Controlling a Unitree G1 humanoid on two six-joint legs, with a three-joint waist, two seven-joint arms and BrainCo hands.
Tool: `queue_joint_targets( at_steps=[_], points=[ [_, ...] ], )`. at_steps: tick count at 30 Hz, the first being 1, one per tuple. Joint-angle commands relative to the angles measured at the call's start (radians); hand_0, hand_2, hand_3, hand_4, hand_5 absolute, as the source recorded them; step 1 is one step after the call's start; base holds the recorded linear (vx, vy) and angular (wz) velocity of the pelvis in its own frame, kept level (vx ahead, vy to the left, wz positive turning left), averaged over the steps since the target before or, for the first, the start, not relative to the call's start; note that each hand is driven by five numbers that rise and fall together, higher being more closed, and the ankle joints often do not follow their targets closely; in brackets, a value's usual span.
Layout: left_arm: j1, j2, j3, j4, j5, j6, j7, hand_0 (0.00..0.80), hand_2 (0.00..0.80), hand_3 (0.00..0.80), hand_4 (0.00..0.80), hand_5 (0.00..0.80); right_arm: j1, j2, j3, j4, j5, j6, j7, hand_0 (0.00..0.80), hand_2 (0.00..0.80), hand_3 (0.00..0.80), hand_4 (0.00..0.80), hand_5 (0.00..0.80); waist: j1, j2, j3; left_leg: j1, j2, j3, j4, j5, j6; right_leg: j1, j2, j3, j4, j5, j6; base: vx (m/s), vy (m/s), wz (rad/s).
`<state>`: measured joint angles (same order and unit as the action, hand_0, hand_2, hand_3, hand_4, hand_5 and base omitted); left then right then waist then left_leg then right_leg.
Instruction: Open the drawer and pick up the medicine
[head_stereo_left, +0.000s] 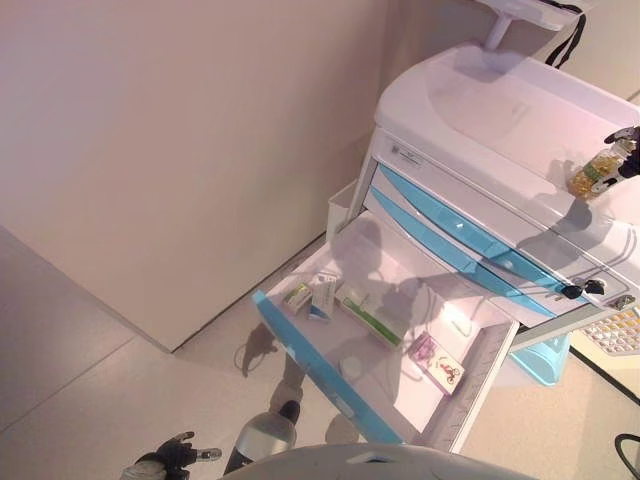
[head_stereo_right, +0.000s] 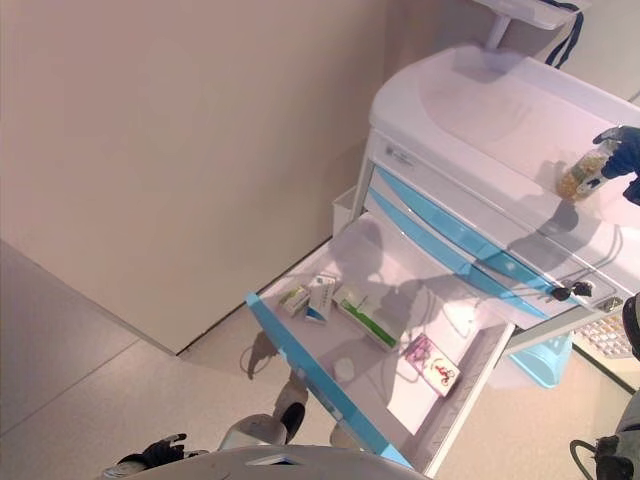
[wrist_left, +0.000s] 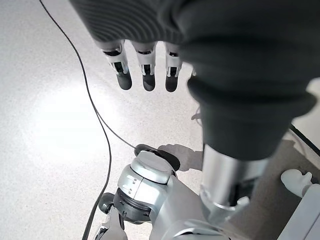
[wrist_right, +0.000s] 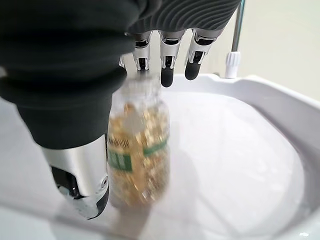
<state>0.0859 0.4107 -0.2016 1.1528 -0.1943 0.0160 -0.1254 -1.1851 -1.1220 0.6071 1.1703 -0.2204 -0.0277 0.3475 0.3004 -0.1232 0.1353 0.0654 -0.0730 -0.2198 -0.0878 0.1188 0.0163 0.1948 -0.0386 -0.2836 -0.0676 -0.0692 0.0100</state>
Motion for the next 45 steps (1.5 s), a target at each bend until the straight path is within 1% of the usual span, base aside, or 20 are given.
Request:
queue_joint_targets(
  at_steps=[1, 4, 7, 10, 14, 18, 20, 24, 26, 27, 28, 32, 33, 34, 36, 38, 39, 41, 43, 45],
  points=[
    [0.011, 0.042, -0.037, 0.002, 0.016, -0.02, -0.01, 0.0, 0.0, 0.0, 0.0, 0.0, -0.137, -0.101, 0.093, -0.099, 0.151, -0.022, -0.087, 0.0, 0.0, 0.0, 0.0, 0.0, -0.002, -0.016, -0.059, 0.033, 0.028, 0.057, 0.05, -0.173, -0.035, -0.093, -0.089, 0.036, 0.106, 0.018, 0.093, -0.066, -0.01, -0.05],
    [0.007, 0.033, -0.036, 0.013, 0.02, -0.02, -0.014, 0.0, 0.0, 0.0, 0.0, 0.0, -0.154, -0.103, 0.041, -0.137, 0.316, -0.025, -0.131, 0.0, 0.0, 0.0, 0.0, 0.0, -0.022, -0.01, -0.067, 0.038, 0.029, 0.071, 0.052, -0.178, -0.034, -0.095, -0.087, 0.049, 0.104, 0.02, 0.092, -0.065, -0.004, -0.1],
    [0.0, 0.028, -0.04, 0.021, 0.022, -0.022, -0.018, 0.0, 0.0, 0.0, 0.0, 0.0, -0.146, -0.102, -0.024, -0.154, 0.417, -0.033, -0.165, 0.0, 0.0, 0.0, 0.0, 0.0, -0.037, -0.006, -0.072, 0.041, 0.029, 0.083, 0.057, -0.186, -0.033, -0.097, -0.086, 0.062, 0.104, 0.019, 0.092, -0.063, -0.005, -0.15],
    [-0.007, 0.015, -0.055, 0.025, 0.021, -0.027, -0.015, 0.0, 0.0, 0.0, 0.0, 0.0, -0.116, -0.101, -0.095, -0.158, 0.483, -0.044, -0.225, 0.0, 0.0, 0.0, 0.0, 0.0, -0.057, -0.001, -0.08, 0.044, 0.029, 0.098, 0.061, -0.194, -0.031, -0.097, -0.084, 0.079, 0.099, 0.021, 0.092, -0.062, -0.007, -0.14],
    [-0.017, 0.005, -0.068, 0.03, 0.028, -0.033, -0.013, 0.0, 0.0, 0.0, 0.0, 0.0, -0.031, -0.097, -0.196, -0.191, 0.493, -0.034, -0.296, 0.0, 0.0, 0.0, 0.0, 0.0, -0.085, 0.004, -0.083, 0.047, 0.03, 0.121, 0.071, -0.203, -0.03, -0.102, -0.08, 0.103, 0.096, 0.025, 0.091, -0.072, -0.021, -0.16],
    [-0.03, -0.001, -0.081, 0.032, 0.024, -0.027, -0.011, 0.0, 0.0, 0.0, 0.0, 0.0, 0.075, -0.092, -0.286, -0.214, 0.52, -0.051, -0.315, 0.0, 0.0, 0.0, 0.0, 0.0, -0.12, 0.01, -0.082, 0.051, 0.032, 0.146, 0.078, -0.213, -0.025, -0.107, -0.075, 0.135, 0.089, 0.031, 0.09, -0.078, -0.023, -0.19],
    [-0.035, -0.003, -0.086, 0.035, 0.025, -0.027, -0.012, 0.0, 0.0, 0.0, 0.0, 0.0, 0.137, -0.076, -0.336, -0.244, 0.599, -0.066, -0.312, 0.0, 0.0, 0.0, 0.0, 0.0, -0.133, 0.012, -0.079, 0.053, 0.033, 0.157, 0.081, -0.216, -0.024, -0.107, -0.071, 0.149, 0.084, 0.034, 0.089, -0.076, -0.018, -0.3],
    [-0.048, -0.022, -0.088, 0.044, 0.032, -0.025, -0.013, 0.0, 0.0, 0.0, 0.0, 0.0, 0.354, 0.027, -0.512, -0.345, 0.708, -0.105, -0.278, 0.0, 0.0, 0.0, 0.0, 0.0, -0.17, 0.024, -0.073, 0.056, 0.037, 0.183, 0.088, -0.227, -0.024, -0.107, -0.067, 0.178, 0.072, 0.041, 0.089, -0.067, -0.021, -0.28],
    [-0.052, -0.027, -0.088, 0.046, 0.039, -0.025, -0.013, 0.0, 0.0, 0.0, 0.0, 0.0, 0.454, 0.075, -0.572, -0.394, 0.729, -0.12, -0.265, 0.0, 0.0, 0.0, 0.0, 0.0, -0.182, 0.025, -0.071, 0.058, 0.039, 0.192, 0.089, -0.23, -0.025, -0.108, -0.065, 0.187, 0.068, 0.043, 0.089, -0.064, -0.028, -0.27],
    [-0.056, -0.032, -0.085, 0.048, 0.039, -0.027, -0.014, 0.0, 0.0, 0.0, 0.0, 0.0, 0.527, 0.118, -0.604, -0.429, 0.696, -0.15, -0.26, 0.0, 0.0, 0.0, 0.0, 0.0, -0.194, 0.029, -0.068, 0.059, 0.04, 0.199, 0.088, -0.231, -0.025, -0.108, -0.063, 0.194, 0.065, 0.045, 0.089, -0.079, -0.031, -0.3],
    [-0.058, -0.034, -0.081, 0.047, 0.041, -0.027, -0.014, 0.0, 0.0, 0.0, 0.0, 0.0, 0.594, 0.153, -0.62, -0.466, 0.656, -0.185, -0.261, 0.0, 0.0, 0.0, 0.0, 0.0, -0.203, 0.031, -0.065, 0.06, 0.041, 0.206, 0.087, -0.231, -0.026, -0.11, -0.062, 0.2, 0.063, 0.047, 0.09, -0.086, -0.037, -0.29],
    [-0.057, -0.044, -0.071, 0.045, 0.057, -0.023, -0.022, 0.0, 0.0, 0.0, 0.0, 0.0, 0.79, 0.284, -0.658, -0.586, 0.666, -0.214, -0.287, 0.0, 0.0, 0.0, 0.0, 0.0, -0.24, 0.042, -0.06, 0.065, 0.049, 0.232, 0.072, -0.225, -0.029, -0.115, -0.053, 0.221, 0.058, 0.051, 0.09, -0.071, -0.029, -0.23],
    [-0.058, -0.049, -0.065, 0.051, 0.062, -0.027, -0.023, 0.0, 0.0, 0.0, 0.0, 0.0, 0.848, 0.347, -0.667, -0.609, 0.632, -0.245, -0.297, 0.0, 0.0, 0.0, 0.0, 0.0, -0.254, 0.047, -0.058, 0.067, 0.051, 0.24, 0.066, -0.223, -0.029, -0.116, -0.049, 0.23, 0.055, 0.052, 0.091, -0.06, -0.028, -0.24],
    [-0.059, -0.051, -0.062, 0.053, 0.067, -0.029, -0.023, 0.0, 0.0, 0.0, 0.0, 0.0, 0.87, 0.372, -0.668, -0.62, 0.608, -0.25, -0.307, 0.0, 0.0, 0.0, 0.0, 0.0, -0.26, 0.048, -0.058, 0.068, 0.052, 0.245, 0.064, -0.222, -0.03, -0.117, -0.047, 0.234, 0.054, 0.053, 0.091, -0.067, -0.031, -0.22],
    [-0.067, -0.065, -0.062, 0.052, 0.076, -0.024, -0.021, 0.0, 0.0, 0.0, 0.0, 0.0, 0.963, 0.448, -0.646, -0.647, 0.474, -0.314, -0.367, 0.0, 0.0, 0.0, 0.0, 0.0, -0.28, 0.053, -0.055, 0.068, 0.056, 0.261, 0.059, -0.22, -0.031, -0.12, -0.042, 0.249, 0.05, 0.056, 0.092, -0.061, -0.022, -0.3],
    [-0.062, -0.077, -0.063, 0.041, 0.069, -0.025, -0.008, 0.0, 0.0, 0.0, 0.0, 0.0, 1.033, 0.507, -0.614, -0.676, 0.436, -0.322, -0.392, 0.0, 0.0, 0.0, 0.0, 0.0, -0.296, 0.056, -0.054, 0.067, 0.06, 0.276, 0.058, -0.218, -0.032, -0.125, -0.038, 0.26, 0.051, 0.055, 0.093, -0.053, -0.013, -0.25],
    [-0.061, -0.08, -0.061, 0.036, 0.068, -0.028, -0.007, 0.0, 0.0, 0.0, 0.0, 0.0, 1.056, 0.528, -0.606, -0.685, 0.417, -0.31, -0.397, 0.0, 0.0, 0.0, 0.0, 0.0, -0.303, 0.058, -0.053, 0.067, 0.062, 0.282, 0.058, -0.217, -0.033, -0.128, -0.037, 0.264, 0.054, 0.054, 0.093, -0.045, -0.005, -0.11],
    [-0.063, -0.091, -0.054, 0.028, 0.054, -0.034, 0.004, 0.0, 0.0, 0.0, 0.0, 0.0, 1.121, 0.591, -0.572, -0.659, 0.357, -0.34, -0.419, 0.0, 0.0, 0.0, 0.0, 0.0, -0.319, 0.063, -0.051, 0.066, 0.063, 0.294, 0.059, -0.216, -0.033, -0.131, -0.034, 0.271, 0.057, 0.053, 0.092, -0.029, 0.002, -0.21],
    [-0.066, -0.1, -0.05, 0.017, 0.052, -0.044, 0.012, 0.0, 0.0, 0.0, 0.0, 0.0, 1.161, 0.637, -0.534, -0.624, 0.351, -0.315, -0.425, 0.0, 0.0, 0.0, 0.0, 0.0, -0.329, 0.067, -0.047, 0.068, 0.064, 0.301, 0.06, -0.216, -0.033, -0.132, -0.033, 0.274, 0.058, 0.053, 0.091, -0.015, -0.001, -0.38],
    [-0.075, -0.109, -0.053, 0.014, 0.04, -0.06, 0.022, 0.0, 0.0, 0.0, 0.0, 0.0, 1.2, 0.703, -0.495, -0.529, 0.383, -0.331, -0.423, 0.0, 0.0, 0.0, 0.0, 0.0, -0.336, 0.073, -0.046, 0.067, 0.065, 0.308, 0.064, -0.217, -0.032, -0.133, -0.032, 0.277, 0.059, 0.052, 0.089, -0.011, 0.008, -0.26]
  ],
)
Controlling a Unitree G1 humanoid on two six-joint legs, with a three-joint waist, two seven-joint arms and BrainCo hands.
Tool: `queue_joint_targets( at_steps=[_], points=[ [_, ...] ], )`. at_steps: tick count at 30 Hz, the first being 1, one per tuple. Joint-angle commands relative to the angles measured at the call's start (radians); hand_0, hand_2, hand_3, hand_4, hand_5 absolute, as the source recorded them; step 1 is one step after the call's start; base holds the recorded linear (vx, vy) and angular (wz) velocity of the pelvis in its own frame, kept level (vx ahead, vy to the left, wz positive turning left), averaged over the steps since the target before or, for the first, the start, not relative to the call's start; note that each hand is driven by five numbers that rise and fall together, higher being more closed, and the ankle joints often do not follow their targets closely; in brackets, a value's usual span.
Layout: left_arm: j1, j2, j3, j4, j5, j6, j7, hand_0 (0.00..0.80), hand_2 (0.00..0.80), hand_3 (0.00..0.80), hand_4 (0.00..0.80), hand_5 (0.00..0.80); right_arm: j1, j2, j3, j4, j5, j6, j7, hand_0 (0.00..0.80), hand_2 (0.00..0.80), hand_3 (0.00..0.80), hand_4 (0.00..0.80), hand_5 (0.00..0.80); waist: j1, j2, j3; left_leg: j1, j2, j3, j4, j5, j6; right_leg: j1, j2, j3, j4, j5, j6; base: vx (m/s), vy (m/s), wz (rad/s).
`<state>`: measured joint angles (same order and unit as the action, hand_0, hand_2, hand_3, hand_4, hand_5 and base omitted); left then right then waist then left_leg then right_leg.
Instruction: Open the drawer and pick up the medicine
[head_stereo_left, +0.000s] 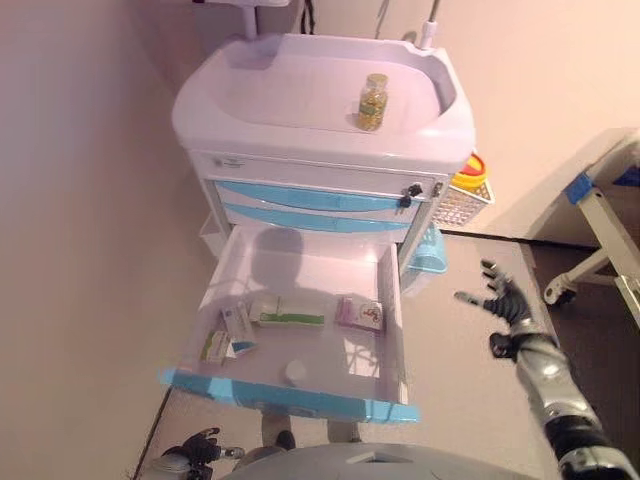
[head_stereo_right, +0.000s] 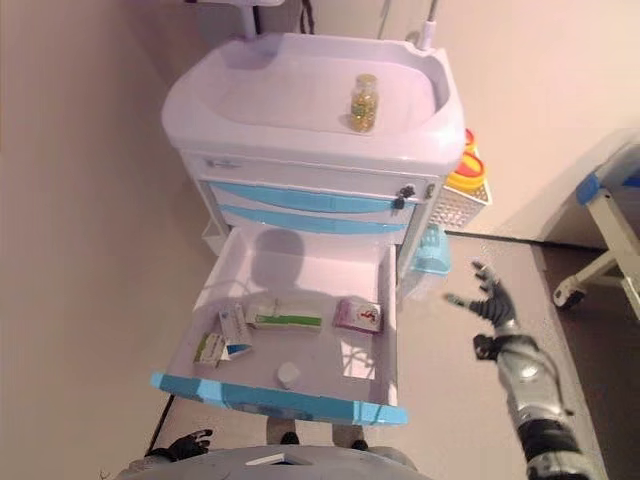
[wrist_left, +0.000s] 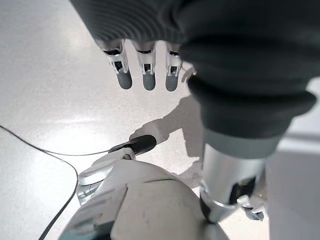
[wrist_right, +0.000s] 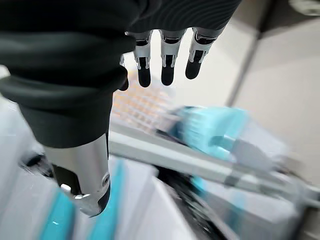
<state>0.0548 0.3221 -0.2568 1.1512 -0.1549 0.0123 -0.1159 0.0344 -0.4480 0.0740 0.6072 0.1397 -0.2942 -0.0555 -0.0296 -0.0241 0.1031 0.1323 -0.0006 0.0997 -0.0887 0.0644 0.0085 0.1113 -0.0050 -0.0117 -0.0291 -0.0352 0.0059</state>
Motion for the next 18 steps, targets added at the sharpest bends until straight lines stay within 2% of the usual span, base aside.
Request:
queue_joint_targets(
  at_steps=[1, 4, 5, 7, 9, 11, 13, 18],
  points=[
    [-0.049, -0.027, 0.0, 0.017, -0.001, -0.074, 0.019, 0.0, 0.0, 0.0, 0.0, 0.0, -0.002, 0.073, 0.047, 0.098, 0.12, -0.049, 0.008, 0.0, 0.0, 0.0, 0.0, 0.0, -0.01, -0.022, -0.012, -0.002, -0.007, -0.008, 0.069, -0.161, -0.025, -0.051, -0.065, 0.006, 0.022, 0.019, 0.091, -0.008, 0.014, -0.17],
    [-0.053, -0.036, -0.004, 0.021, 0.004, -0.097, 0.03, 0.0, 0.0, 0.0, 0.0, 0.0, 0.011, 0.112, 0.045, 0.181, 0.162, -0.056, 0.035, 0.0, 0.0, 0.0, 0.0, 0.0, -0.013, -0.017, -0.009, -0.001, -0.008, -0.006, 0.071, -0.161, -0.024, -0.049, -0.063, 0.009, 0.024, 0.018, 0.088, 0.004, 0.017, -0.09],
    [-0.06, -0.054, -0.01, 0.02, 0.02, -0.141, 0.048, 0.0, 0.0, 0.0, 0.0, 0.0, 0.032, 0.162, 0.072, 0.306, 0.062, -0.083, 0.051, 0.0, 0.0, 0.0, 0.0, 0.0, -0.018, -0.006, -0.005, 0.001, -0.008, -0.001, 0.072, -0.161, -0.021, -0.048, -0.061, 0.01, 0.027, 0.016, 0.083, 0.004, 0.032, -0.11],
    [-0.064, -0.059, -0.018, 0.012, 0.037, -0.173, 0.057, 0.0, 0.0, 0.0, 0.0, 0.0, 0.045, 0.173, 0.107, 0.367, 0.019, -0.071, 0.039, 0.0, 0.0, 0.0, 0.0, 0.0, -0.021, 0.002, -0.001, -0.003, -0.01, 0.0, 0.078, -0.161, -0.019, -0.052, -0.061, 0.011, 0.03, 0.016, 0.081, 0.001, 0.053, -0.14],
    [-0.071, -0.055, -0.034, 0.001, 0.073, -0.207, 0.066, 0.0, 0.0, 0.0, 0.0, 0.0, 0.047, 0.17, 0.134, 0.417, -0.051, -0.055, 0.022, 0.0, 0.0, 0.0, 0.0, 0.0, -0.023, 0.01, 0.002, -0.006, -0.01, 0.002, 0.08, -0.158, -0.018, -0.054, -0.059, 0.012, 0.033, 0.016, 0.077, 0.0, 0.046, -0.06],
    [-0.086, -0.04, -0.077, -0.031, 0.142, -0.249, 0.097, 0.0, 0.0, 0.0, 0.0, 0.0, 0.045, 0.157, 0.168, 0.454, -0.095, -0.002, 0.002, 0.0, 0.0, 0.0, 0.0, 0.0, -0.03, 0.023, 0.008, -0.013, -0.01, 0.001, 0.083, -0.152, -0.017, -0.064, -0.056, 0.017, 0.042, 0.014, 0.073, -0.011, 0.058, -0.05],
    [-0.104, -0.024, -0.111, -0.055, 0.179, -0.269, 0.122, 0.0, 0.0, 0.0, 0.0, 0.0, 0.041, 0.142, 0.187, 0.472, -0.142, 0.02, -0.004, 0.0, 0.0, 0.0, 0.0, 0.0, -0.036, 0.032, 0.014, -0.017, -0.009, 0.001, 0.085, -0.149, -0.017, -0.071, -0.053, 0.023, 0.05, 0.011, 0.071, -0.011, 0.057, -0.18],
    [-0.162, 0.045, -0.165, -0.175, 0.212, -0.256, 0.156, 0.0, 0.0, 0.0, 0.0, 0.0, 0.036, 0.095, 0.214, 0.435, -0.172, 0.039, -0.01, 0.0, 0.0, 0.0, 0.0, 0.0, -0.047, 0.052, 0.023, -0.025, -0.015, -0.02, 0.085, -0.14, -0.015, -0.084, -0.05, 0.038, 0.069, 0.003, 0.07, 0.01, 0.031, -0.16]
  ],
)
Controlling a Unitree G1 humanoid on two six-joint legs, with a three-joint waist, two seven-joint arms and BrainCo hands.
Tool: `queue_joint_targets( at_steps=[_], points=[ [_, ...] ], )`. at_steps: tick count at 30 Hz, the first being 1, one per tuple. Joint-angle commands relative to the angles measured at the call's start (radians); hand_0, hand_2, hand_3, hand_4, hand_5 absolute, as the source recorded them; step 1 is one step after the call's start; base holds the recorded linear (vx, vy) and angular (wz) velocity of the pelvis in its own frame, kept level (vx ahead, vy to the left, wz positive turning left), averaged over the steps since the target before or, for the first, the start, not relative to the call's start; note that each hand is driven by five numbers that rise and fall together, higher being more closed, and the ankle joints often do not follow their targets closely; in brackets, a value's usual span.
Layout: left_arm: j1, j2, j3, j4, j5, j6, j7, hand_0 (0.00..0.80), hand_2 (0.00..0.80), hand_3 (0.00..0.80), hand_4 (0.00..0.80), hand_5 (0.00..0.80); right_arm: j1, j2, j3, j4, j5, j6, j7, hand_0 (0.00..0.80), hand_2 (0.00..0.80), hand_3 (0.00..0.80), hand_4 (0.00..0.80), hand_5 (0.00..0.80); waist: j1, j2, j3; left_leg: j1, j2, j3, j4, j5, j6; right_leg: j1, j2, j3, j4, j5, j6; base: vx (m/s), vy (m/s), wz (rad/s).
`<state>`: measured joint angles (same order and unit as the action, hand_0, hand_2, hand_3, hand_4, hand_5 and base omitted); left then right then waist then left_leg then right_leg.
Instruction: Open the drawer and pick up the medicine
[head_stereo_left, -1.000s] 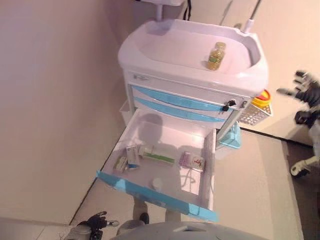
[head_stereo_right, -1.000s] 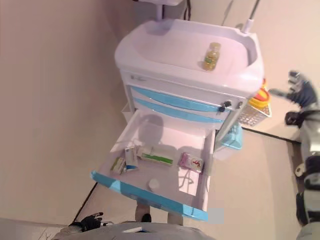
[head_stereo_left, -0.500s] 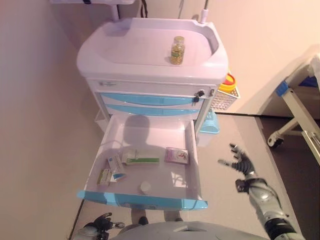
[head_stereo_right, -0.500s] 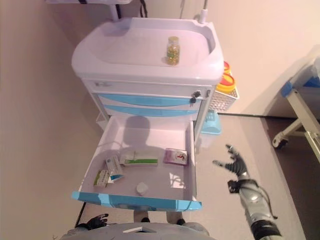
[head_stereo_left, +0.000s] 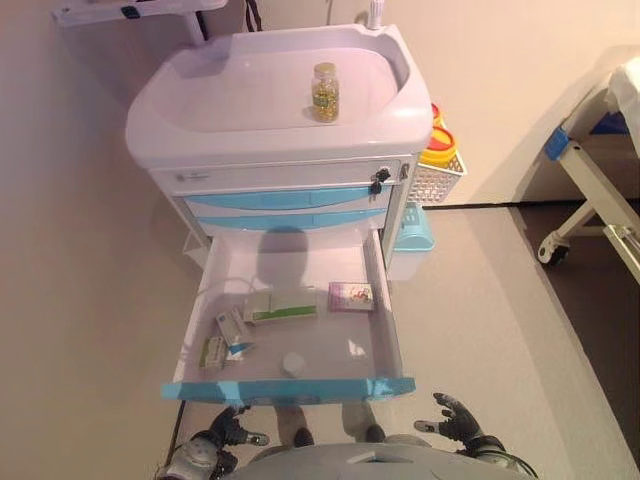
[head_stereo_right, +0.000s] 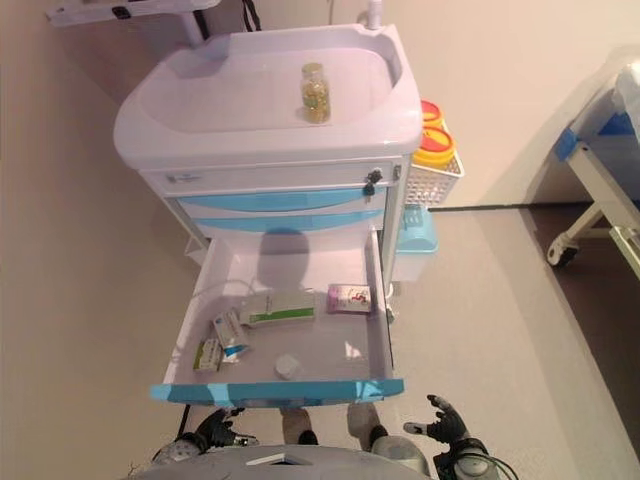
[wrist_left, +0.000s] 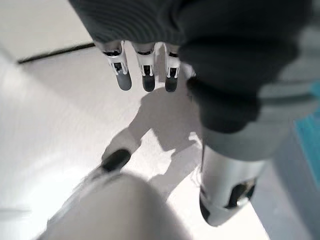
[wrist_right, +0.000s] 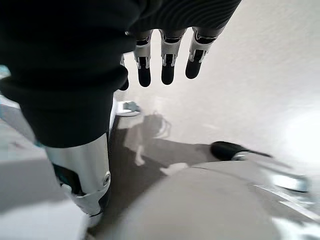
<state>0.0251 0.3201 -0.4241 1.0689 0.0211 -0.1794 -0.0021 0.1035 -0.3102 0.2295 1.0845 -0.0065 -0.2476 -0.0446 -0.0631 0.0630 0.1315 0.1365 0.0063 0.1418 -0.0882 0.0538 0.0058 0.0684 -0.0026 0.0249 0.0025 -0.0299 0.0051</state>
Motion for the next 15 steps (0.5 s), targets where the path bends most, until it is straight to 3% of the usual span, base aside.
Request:
queue_joint_targets(
  at_steps=[1, 9, 15],
  points=[
    [-0.135, 0.056, 0.001, -0.108, 0.04, -0.068, 0.044, 0.0, 0.0, 0.0, 0.0, 0.0, -0.032, -0.047, 0.059, -0.046, -0.028, -0.009, -0.021, 0.0, 0.0, 0.0, 0.0, 0.0, -0.015, -0.033, -0.005, -0.031, -0.023, -0.064, 0.086, -0.129, -0.013, -0.043, -0.052, 0.003, 0.039, -0.004, 0.071, 0.021, 0.021, -0.1],
    [-0.16, 0.111, 0.012, -0.214, 0.047, -0.067, 0.084, 0.0, 0.0, 0.0, 0.0, 0.0, -0.019, -0.074, 0.084, -0.06, -0.098, -0.019, -0.027, 0.0, 0.0, 0.0, 0.0, 0.0, -0.011, -0.022, 0.011, -0.046, -0.031, -0.093, 0.101, -0.128, -0.014, -0.057, -0.056, 0.001, 0.052, -0.006, 0.072, 0.055, 0.007, -0.11],
    [-0.196, 0.117, 0.005, -0.232, 0.029, -0.065, 0.141, 0.0, 0.0, 0.0, 0.0, 0.0, -0.032, -0.104, 0.115, -0.101, -0.106, -0.016, -0.02, 0.0, 0.0, 0.0, 0.0, 0.0, -0.018, -0.02, 0.073, -0.13, -0.038, -0.114, 0.195, -0.142, -0.006, -0.155, -0.058, 0.007, 0.149, -0.025, 0.06, 0.009, 0.036, -0.17]
  ],
)
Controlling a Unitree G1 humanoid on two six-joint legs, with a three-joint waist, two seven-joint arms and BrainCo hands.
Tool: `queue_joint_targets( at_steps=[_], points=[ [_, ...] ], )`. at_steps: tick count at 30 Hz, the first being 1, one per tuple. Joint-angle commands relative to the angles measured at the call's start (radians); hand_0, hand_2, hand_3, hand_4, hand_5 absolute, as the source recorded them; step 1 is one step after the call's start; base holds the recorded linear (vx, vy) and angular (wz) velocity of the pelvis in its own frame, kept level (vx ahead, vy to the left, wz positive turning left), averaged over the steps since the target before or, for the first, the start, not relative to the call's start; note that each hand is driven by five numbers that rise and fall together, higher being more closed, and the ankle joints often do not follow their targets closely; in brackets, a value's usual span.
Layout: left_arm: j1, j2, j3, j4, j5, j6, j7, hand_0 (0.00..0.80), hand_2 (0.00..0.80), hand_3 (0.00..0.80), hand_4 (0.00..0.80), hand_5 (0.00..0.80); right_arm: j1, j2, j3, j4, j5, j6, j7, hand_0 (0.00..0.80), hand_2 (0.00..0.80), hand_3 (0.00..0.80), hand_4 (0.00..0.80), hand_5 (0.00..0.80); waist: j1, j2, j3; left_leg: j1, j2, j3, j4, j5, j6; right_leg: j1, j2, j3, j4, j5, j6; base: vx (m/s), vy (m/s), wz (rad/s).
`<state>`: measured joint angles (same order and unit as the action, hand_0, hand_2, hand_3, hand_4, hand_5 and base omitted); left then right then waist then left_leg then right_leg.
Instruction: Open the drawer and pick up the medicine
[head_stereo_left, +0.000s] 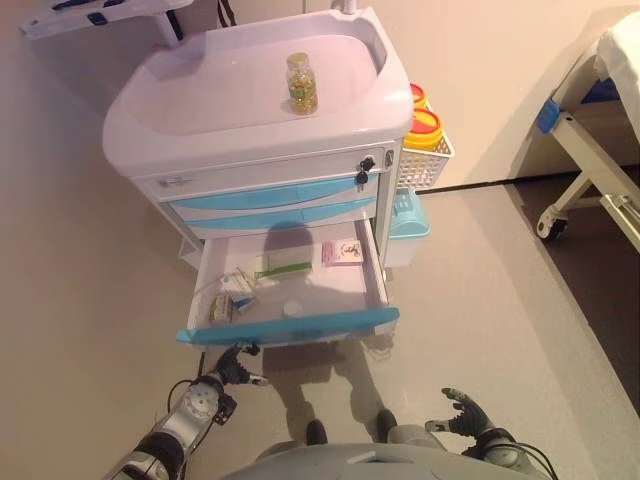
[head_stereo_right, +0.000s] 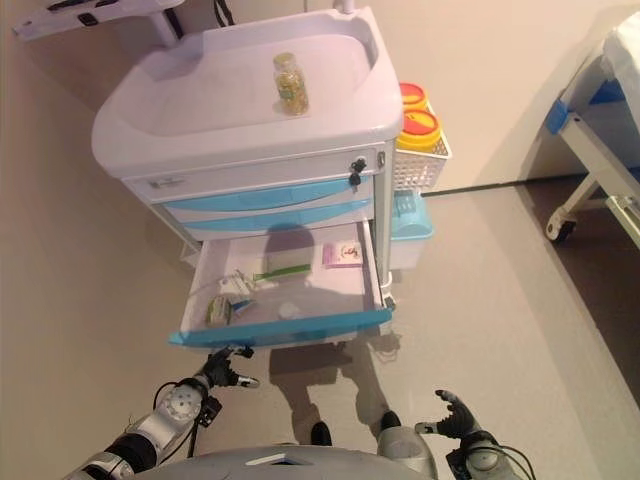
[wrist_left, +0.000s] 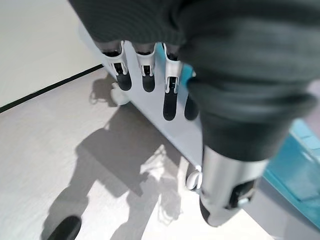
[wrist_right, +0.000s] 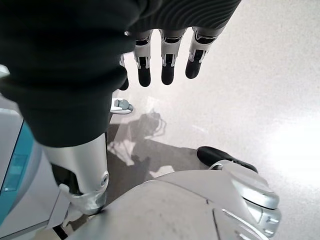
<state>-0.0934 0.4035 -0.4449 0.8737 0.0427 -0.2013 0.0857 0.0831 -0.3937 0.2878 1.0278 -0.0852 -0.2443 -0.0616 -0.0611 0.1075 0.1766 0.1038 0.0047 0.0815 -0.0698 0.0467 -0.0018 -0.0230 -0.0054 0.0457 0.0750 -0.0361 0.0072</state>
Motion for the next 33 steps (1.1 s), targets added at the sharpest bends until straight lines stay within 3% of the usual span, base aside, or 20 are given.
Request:
queue_joint_targets(
  at_steps=[1, 6, 15, 21, 28, 33],
  points=[
    [-0.095, 0.037, 0.022, -0.033, 0.0, -0.052, 0.077, 0.0, 0.0, 0.0, 0.0, 0.0, -0.026, -0.028, 0.067, -0.048, -0.02, -0.027, -0.007, 0.0, 0.0, 0.0, 0.0, 0.0, -0.021, -0.069, 0.058, -0.134, -0.039, -0.059, 0.212, -0.138, 0.007, -0.107, -0.053, -0.01, 0.115, -0.023, 0.053, -0.103, 0.033, -0.19],
    [-0.147, 0.057, 0.025, -0.052, -0.033, -0.071, 0.167, 0.0, 0.0, 0.0, 0.0, 0.0, -0.069, -0.049, 0.089, -0.073, -0.002, -0.028, -0.017, 0.0, 0.0, 0.0, 0.0, 0.0, -0.017, -0.086, 0.135, -0.272, -0.053, -0.075, 0.323, -0.142, 0.025, -0.254, -0.041, 0.003, 0.234, -0.03, 0.041, -0.097, 0.03, -0.22],
    [-0.26, 0.106, 0.042, -0.062, -0.038, -0.091, 0.356, 0.0, 0.0, 0.0, 0.0, 0.0, -0.109, -0.066, 0.115, -0.115, 0.042, -0.008, -0.053, 0.0, 0.0, 0.0, 0.0, 0.0, -0.018, -0.105, 0.191, -0.475, -0.085, -0.094, 0.464, -0.144, 0.043, -0.444, -0.001, 0.035, 0.36, -0.028, 0.031, -0.036, 0.048, -0.14],
    [-0.428, 0.226, 0.08, -0.046, -0.09, -0.068, 0.394, 0.0, 0.0, 0.0, 0.0, 0.0, -0.119, -0.096, 0.124, -0.138, 0.058, 0.007, -0.058, 0.0, 0.0, 0.0, 0.0, 0.0, -0.047, -0.114, 0.217, -0.569, -0.096, -0.089, 0.544, -0.167, 0.052, -0.529, 0.024, 0.068, 0.409, -0.024, 0.03, 0.006, 0.085, -0.16],
    [-0.686, 0.323, 0.058, 0.094, -0.218, 0.009, 0.366, 0.0, 0.0, 0.0, 0.0, 0.0, -0.144, -0.118, 0.167, -0.156, 0.057, 0.027, -0.07, 0.0, 0.0, 0.0, 0.0, 0.0, -0.096, -0.131, 0.224, -0.665, -0.1, -0.077, 0.615, -0.179, 0.061, -0.612, 0.057, 0.114, 0.442, -0.001, 0.033, 0.014, 0.08, -0.09],
    [-0.886, 0.34, 0.058, 0.258, -0.288, -0.008, 0.437, 0.0, 0.0, 0.0, 0.0, 0.0, -0.165, -0.109, 0.208, -0.14, 0.076, 0.008, -0.102, 0.0, 0.0, 0.0, 0.0, 0.0, -0.123, -0.151, 0.23, -0.724, -0.098, -0.075, 0.649, -0.187, 0.069, -0.662, 0.072, 0.138, 0.435, 0.018, 0.039, -0.017, 0.044, -0.15]
  ],
)
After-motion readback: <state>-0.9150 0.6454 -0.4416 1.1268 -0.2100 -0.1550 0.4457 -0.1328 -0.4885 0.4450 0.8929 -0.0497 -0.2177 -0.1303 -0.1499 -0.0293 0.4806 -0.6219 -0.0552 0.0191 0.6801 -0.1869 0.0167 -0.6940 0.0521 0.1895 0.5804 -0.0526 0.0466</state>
